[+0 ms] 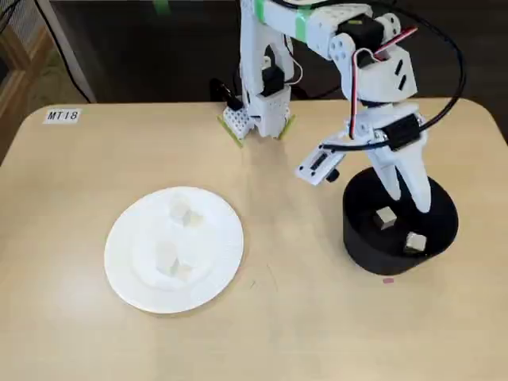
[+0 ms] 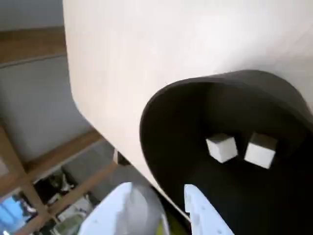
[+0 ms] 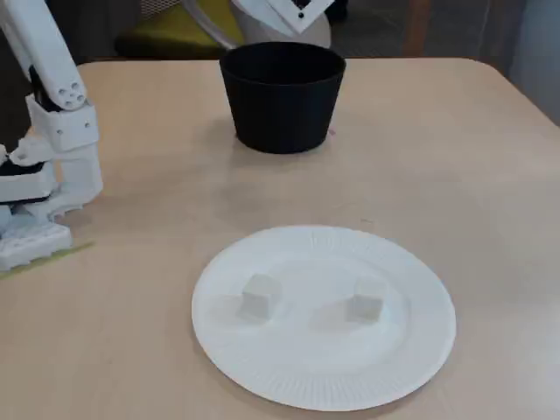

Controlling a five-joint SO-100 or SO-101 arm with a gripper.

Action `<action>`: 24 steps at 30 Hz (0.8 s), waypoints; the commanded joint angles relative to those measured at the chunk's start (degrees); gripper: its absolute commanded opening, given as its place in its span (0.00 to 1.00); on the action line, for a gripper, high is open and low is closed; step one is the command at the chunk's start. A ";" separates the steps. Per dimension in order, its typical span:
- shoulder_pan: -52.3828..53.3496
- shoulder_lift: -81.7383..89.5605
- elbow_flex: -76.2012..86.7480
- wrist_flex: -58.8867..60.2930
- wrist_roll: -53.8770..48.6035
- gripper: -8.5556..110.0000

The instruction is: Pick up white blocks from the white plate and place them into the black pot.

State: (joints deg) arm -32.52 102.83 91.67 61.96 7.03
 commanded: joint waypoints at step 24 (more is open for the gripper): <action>66.09 22.24 27.95 14.06 -18.63 0.05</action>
State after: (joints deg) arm 30.76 127.88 120.85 74.88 -11.34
